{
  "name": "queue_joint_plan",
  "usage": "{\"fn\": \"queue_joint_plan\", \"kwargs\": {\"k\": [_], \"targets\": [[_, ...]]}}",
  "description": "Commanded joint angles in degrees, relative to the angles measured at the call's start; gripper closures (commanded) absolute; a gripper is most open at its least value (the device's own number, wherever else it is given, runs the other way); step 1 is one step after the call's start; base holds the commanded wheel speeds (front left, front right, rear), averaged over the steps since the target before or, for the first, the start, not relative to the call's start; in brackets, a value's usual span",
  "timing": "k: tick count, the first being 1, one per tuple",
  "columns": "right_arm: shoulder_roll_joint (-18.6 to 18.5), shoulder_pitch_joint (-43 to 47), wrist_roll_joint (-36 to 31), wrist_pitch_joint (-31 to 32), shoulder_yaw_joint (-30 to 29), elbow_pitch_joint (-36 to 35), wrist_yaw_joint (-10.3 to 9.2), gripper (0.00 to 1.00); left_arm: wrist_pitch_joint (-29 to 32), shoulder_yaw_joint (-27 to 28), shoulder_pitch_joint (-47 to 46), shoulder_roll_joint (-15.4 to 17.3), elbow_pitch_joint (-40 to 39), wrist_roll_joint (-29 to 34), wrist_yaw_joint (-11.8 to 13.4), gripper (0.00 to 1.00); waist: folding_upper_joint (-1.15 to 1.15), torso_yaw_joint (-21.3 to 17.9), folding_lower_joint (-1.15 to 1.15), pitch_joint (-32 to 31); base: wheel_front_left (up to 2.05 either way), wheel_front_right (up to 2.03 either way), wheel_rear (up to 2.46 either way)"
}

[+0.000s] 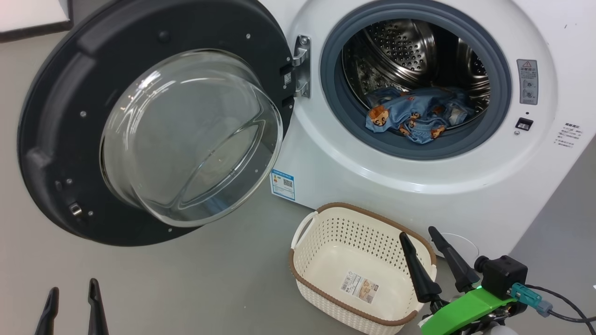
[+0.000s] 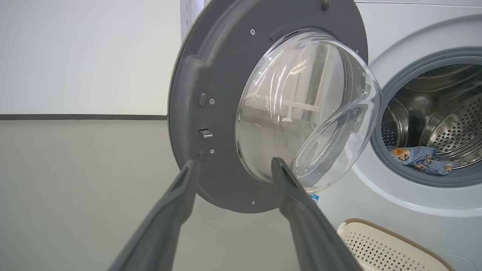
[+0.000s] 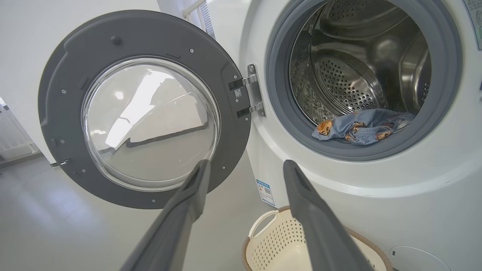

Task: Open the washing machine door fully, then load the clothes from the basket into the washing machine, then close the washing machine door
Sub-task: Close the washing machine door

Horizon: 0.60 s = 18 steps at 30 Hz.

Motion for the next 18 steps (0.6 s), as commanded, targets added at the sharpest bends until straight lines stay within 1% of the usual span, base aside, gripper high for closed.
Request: {"fn": "queue_joint_plan", "kwargs": {"k": [1, 18], "targets": [[-0.2, -0.8, 0.5, -0.3, 1.5, -1.2, 0.09, 0.00, -0.3, 1.7, -1.9, 1.2, -1.6, 0.1, 0.5, 0.00, 0.00, 0.1, 0.00, 0.0, 0.00, 0.00, 0.00], [-0.8, -0.9, 0.9, -0.3, 2.0, -1.0, 0.09, 0.00, -0.2, 1.2, -1.5, 1.4, -1.8, -0.7, 0.9, 0.00, 0.00, -0.4, 0.00, 0.2, 0.00, 0.00, 0.00]]}}
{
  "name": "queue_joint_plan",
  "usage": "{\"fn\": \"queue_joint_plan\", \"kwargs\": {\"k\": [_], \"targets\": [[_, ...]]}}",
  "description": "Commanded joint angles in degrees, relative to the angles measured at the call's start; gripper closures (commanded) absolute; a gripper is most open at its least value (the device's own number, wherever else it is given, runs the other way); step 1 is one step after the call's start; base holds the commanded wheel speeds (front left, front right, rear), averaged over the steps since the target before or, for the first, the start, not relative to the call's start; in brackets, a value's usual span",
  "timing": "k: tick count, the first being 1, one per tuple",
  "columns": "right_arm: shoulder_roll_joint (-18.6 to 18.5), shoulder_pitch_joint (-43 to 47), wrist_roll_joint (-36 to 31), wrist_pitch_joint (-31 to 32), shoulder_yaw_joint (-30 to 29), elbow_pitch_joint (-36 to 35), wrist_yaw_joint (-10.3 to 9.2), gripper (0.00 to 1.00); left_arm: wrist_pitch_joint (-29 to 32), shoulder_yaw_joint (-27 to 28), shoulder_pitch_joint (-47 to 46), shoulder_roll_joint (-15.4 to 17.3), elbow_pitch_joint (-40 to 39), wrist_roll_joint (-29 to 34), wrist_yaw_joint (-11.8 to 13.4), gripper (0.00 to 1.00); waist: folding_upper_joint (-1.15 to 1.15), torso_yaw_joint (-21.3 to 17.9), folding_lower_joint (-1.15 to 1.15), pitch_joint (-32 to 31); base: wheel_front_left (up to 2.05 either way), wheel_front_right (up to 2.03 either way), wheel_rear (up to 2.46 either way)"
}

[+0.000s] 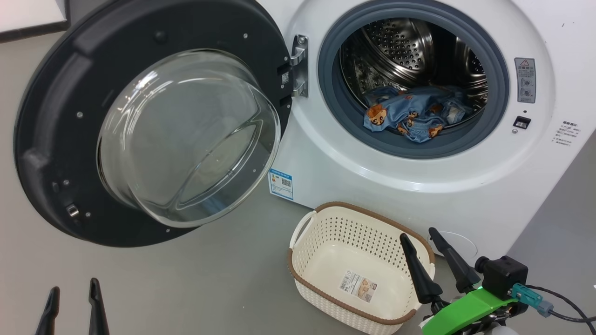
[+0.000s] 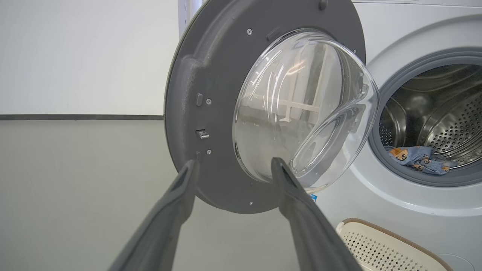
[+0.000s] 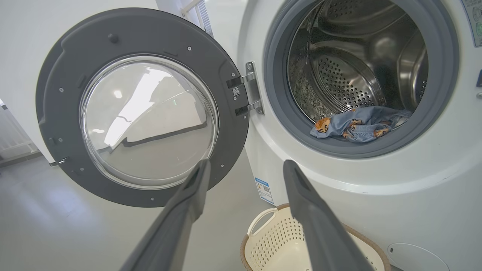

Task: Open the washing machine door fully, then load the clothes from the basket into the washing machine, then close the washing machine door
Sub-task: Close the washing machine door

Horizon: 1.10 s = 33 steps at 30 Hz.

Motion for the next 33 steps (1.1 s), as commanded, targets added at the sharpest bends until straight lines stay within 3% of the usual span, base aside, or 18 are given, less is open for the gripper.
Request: {"fn": "queue_joint_plan", "kwargs": {"k": [1, 11, 12, 13, 14, 16, 24, 30, 33], "targets": [[-0.3, -0.9, 0.4, -0.3, 1.5, -1.2, 0.09, 0.00, -0.2, 1.6, -1.6, 1.2, -1.6, -0.4, 0.6, 0.00, 0.00, 0.0, 0.00, 0.1, 0.00, 0.00, 0.00], [-0.4, -0.9, 0.2, -0.3, 1.7, -1.2, 0.09, 0.00, -0.2, 1.3, -1.6, 1.5, -1.6, -0.8, 0.7, 0.00, 0.00, -0.1, 0.00, 0.4, 0.00, 0.00, 0.00], [-0.4, -0.9, 0.2, -0.3, 1.7, -1.2, 0.09, 0.00, -0.2, 1.3, -1.7, 1.5, -1.7, -0.9, 0.7, 0.10, 0.00, -0.1, 0.00, 0.5, 0.00, 0.00, 0.00], [-0.4, -0.9, 0.2, -0.3, 1.8, -1.2, 0.09, 0.00, -0.2, 1.3, -1.7, 1.6, -1.7, -1.0, 0.7, 0.30, 0.00, -0.1, 0.00, 0.7, 0.00, 0.00, 0.00], [-0.4, -1.0, 0.2, -0.3, 1.8, -1.2, 0.09, 0.00, -0.2, 1.3, -1.8, 1.7, -1.7, -1.1, 0.7, 0.61, 0.00, -0.1, 0.00, 0.8, 0.00, 0.00, 0.00], [-0.5, -1.1, 0.1, -0.3, 1.8, -1.1, 0.09, 0.00, -0.2, 1.2, -2.0, 1.8, -1.8, -1.1, 0.6, 1.00, 0.00, -0.1, 0.00, 1.0, 0.00, 0.00, 0.00], [-0.6, -1.3, -0.1, -0.3, 1.7, -1.1, 0.09, 0.00, 0.1, 2.4, -4.4, 2.6, -4.0, -4.0, -0.7, 1.00, 0.00, 0.1, 0.00, 1.6, 0.00, 0.00, 0.00], [-0.5, -0.8, -0.2, -0.3, 1.6, -0.9, 0.09, 0.00, 3.8, 4.4, -10.1, 4.3, -7.6, -10.5, -2.7, 1.00, 0.00, 0.9, 0.00, 1.6, 0.00, 0.00, 0.00], [-0.4, -0.8, -0.3, -0.3, 1.8, -0.9, 0.09, 0.00, 7.3, 6.0, -14.5, 7.2, -9.6, -13.8, -3.4, 1.00, 0.00, 1.1, 0.00, 1.9, 0.00, 0.00, 0.00]]}}
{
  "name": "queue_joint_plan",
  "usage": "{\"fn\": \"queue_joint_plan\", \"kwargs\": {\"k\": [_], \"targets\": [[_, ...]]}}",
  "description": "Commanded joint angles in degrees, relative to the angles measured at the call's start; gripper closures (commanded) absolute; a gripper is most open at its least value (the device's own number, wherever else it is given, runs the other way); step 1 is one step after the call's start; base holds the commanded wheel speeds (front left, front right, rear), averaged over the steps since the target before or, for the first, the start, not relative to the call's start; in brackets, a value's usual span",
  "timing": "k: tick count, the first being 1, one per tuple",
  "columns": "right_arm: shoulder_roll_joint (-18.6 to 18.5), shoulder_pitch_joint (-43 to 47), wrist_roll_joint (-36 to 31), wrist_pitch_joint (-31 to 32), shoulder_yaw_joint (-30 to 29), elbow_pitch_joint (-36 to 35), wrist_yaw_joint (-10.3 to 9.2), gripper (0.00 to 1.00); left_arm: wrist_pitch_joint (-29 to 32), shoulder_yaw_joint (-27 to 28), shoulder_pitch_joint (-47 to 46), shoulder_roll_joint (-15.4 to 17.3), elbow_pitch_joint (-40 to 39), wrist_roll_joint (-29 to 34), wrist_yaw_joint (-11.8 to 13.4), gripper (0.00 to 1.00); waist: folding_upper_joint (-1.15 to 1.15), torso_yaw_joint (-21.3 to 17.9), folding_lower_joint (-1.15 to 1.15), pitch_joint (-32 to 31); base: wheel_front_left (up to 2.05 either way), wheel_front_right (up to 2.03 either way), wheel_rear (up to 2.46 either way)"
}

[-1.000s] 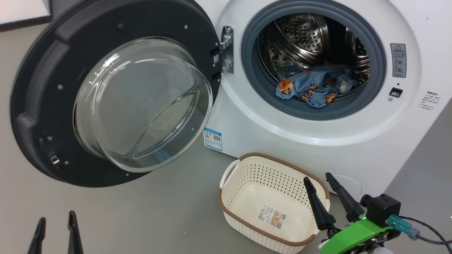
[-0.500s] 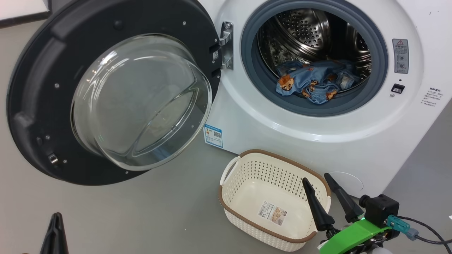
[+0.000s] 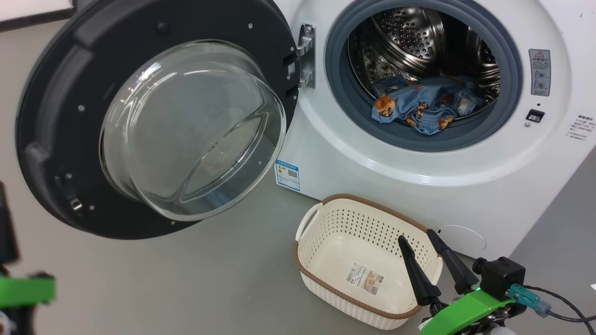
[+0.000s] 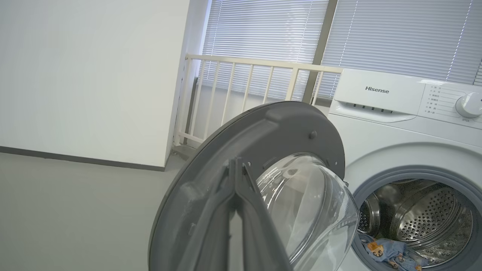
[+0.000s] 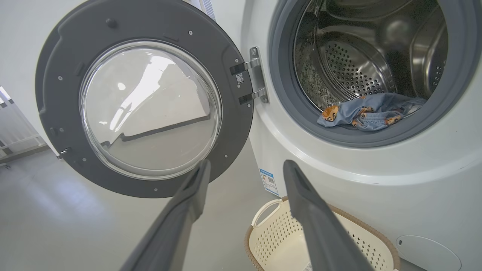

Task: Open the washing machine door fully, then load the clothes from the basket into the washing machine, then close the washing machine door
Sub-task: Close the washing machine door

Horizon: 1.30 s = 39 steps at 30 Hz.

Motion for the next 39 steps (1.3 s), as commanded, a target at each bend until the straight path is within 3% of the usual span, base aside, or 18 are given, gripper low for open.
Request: {"fn": "queue_joint_plan", "kwargs": {"k": [1, 9, 16, 29, 39], "targets": [[0.0, -0.8, -0.3, -0.3, 1.2, -1.2, 0.09, 0.00, 1.0, 2.8, -4.1, 2.8, -2.0, -1.0, -0.8, 1.00, 0.00, 0.0, 0.00, 0.2, 0.00, 0.00, 0.00], [-0.2, -1.7, -0.7, -0.3, 1.2, -1.3, 0.09, 0.00, 9.6, 7.4, -17.9, 8.6, 0.6, -12.7, -1.5, 1.00, 0.00, -0.9, 0.00, 1.9, 0.00, 0.00, 0.00], [-0.3, -3.5, -1.7, -0.3, 1.0, -1.4, 0.09, 0.00, 17.8, 11.4, -30.0, 13.5, 14.7, -22.6, -0.5, 1.00, 0.00, -3.0, 0.00, 5.0, 0.00, 0.00, 0.00], [-0.7, -5.8, -3.0, -0.3, 0.7, -1.2, 0.09, 0.00, 27.2, 16.9, -43.4, 21.1, 42.9, -32.3, 1.9, 1.00, 0.00, -6.8, 0.00, 8.6, 0.00, 0.00, 0.00], [-0.9, -7.4, -4.0, -0.3, 0.8, -1.1, 0.09, 0.00, 31.4, 19.4, -48.4, 25.0, 56.8, -36.3, 0.9, 1.00, 0.00, -9.4, 0.00, 11.3, 0.00, 0.00, 0.00]]}}
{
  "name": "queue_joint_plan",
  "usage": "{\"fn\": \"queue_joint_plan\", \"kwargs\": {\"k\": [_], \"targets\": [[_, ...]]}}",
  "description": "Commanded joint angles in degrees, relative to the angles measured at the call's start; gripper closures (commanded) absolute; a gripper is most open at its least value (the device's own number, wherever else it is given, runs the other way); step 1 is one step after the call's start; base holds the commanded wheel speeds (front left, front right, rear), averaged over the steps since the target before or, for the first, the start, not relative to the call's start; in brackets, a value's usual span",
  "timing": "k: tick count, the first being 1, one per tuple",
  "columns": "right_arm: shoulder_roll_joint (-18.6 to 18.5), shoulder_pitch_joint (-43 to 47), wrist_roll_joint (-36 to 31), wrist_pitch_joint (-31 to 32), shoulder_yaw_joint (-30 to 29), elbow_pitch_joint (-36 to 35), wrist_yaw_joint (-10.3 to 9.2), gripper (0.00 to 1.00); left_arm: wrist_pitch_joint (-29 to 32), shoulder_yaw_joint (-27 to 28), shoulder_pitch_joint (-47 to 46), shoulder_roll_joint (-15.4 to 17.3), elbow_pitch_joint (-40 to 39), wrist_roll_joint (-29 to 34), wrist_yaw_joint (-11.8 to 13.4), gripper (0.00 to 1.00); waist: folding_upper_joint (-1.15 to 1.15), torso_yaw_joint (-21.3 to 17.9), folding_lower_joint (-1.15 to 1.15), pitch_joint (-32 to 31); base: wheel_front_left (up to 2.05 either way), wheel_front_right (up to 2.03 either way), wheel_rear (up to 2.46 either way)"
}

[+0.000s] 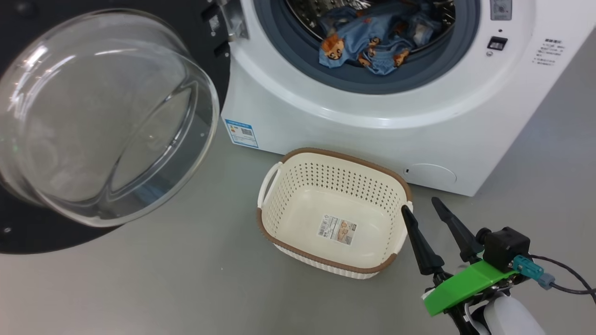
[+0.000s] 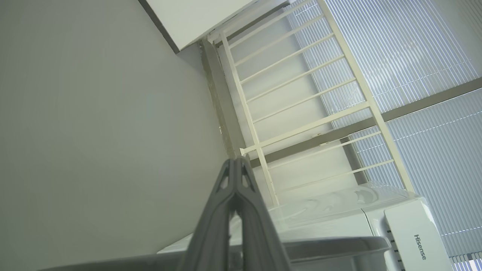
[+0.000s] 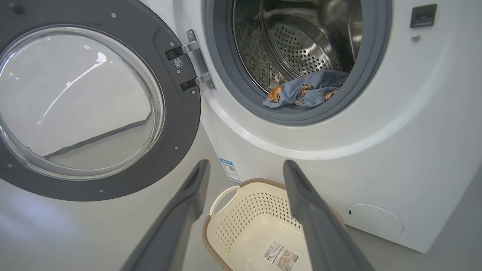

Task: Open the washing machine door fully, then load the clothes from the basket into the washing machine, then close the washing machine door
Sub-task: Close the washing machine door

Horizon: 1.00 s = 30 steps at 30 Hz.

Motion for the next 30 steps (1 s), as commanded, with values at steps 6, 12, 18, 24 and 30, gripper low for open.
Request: {"fn": "queue_joint_plan", "kwargs": {"k": [6, 12, 18, 24, 30], "targets": [[0.1, -2.0, -1.1, -0.3, 1.1, -1.5, 0.09, 0.00, 3.9, -0.3, -3.7, 7.2, 2.6, 0.0, -0.5, 1.00, 0.00, -1.8, 0.00, 2.1, 0.00, 0.00, 0.00], [0.5, -2.2, -1.6, -0.3, 0.7, -1.6, 0.09, 0.00, 6.7, -2.9, -5.8, 8.9, 6.0, 1.8, 1.2, 1.00, 0.00, -2.6, 0.00, 3.0, 0.00, 0.00, 0.00], [0.9, -2.8, -2.0, -0.3, 0.6, -1.8, 0.09, 0.00, 7.7, -3.8, -5.9, 9.5, 9.2, 2.5, 1.4, 1.00, 0.00, -3.3, 0.00, 3.9, 0.00, 0.00, 0.00], [0.9, -2.4, -2.2, -0.3, 0.0, -1.8, 0.09, 0.00, 10.4, -5.7, -5.3, 9.8, 11.5, 3.6, 0.5, 1.00, 0.00, -3.6, 0.00, 3.6, 0.00, 0.00, 0.00], [1.1, -2.1, -2.0, -0.3, -0.1, -1.6, 0.09, 0.00, 15.3, -7.4, -5.4, 9.5, 12.1, 3.8, -1.6, 1.00, 0.00, -3.3, 0.00, 2.1, 0.00, 0.00, 0.00]]}}
